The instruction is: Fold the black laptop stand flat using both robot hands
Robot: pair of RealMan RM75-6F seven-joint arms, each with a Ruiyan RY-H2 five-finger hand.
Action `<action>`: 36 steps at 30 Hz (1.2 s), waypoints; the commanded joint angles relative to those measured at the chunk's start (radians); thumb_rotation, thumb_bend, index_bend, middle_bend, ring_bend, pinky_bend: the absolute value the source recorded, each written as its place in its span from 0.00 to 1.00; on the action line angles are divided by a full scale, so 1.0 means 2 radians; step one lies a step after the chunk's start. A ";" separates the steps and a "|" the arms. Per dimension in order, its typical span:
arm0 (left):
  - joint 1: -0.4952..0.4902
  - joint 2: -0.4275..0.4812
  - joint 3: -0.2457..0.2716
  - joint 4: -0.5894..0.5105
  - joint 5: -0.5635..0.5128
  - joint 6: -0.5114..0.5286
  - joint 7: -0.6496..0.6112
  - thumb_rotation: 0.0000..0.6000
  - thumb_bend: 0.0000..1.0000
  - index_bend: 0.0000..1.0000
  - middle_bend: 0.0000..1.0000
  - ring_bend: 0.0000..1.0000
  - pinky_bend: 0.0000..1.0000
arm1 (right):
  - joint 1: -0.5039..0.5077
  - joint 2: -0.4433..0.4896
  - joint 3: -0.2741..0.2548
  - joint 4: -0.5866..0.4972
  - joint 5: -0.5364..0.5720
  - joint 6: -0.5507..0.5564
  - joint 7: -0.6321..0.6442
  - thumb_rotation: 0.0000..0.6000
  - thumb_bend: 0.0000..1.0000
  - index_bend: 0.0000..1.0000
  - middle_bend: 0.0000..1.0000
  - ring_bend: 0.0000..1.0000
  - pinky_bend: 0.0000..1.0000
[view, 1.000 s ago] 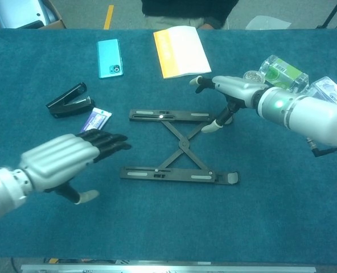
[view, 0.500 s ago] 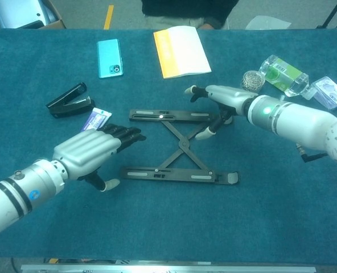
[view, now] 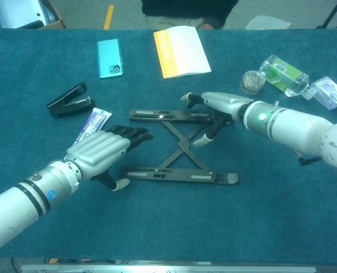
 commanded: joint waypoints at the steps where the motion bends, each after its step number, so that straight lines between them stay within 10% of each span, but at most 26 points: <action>1: 0.003 -0.013 0.005 0.010 0.007 0.011 -0.007 1.00 0.29 0.00 0.00 0.00 0.00 | 0.001 0.000 0.000 0.000 0.001 -0.001 0.000 0.86 0.05 0.00 0.14 0.00 0.04; 36: 0.002 -0.089 0.004 0.104 0.011 0.017 -0.048 1.00 0.29 0.00 0.00 0.00 0.00 | 0.008 -0.004 -0.006 0.000 0.003 -0.002 -0.006 0.86 0.05 0.00 0.14 0.00 0.04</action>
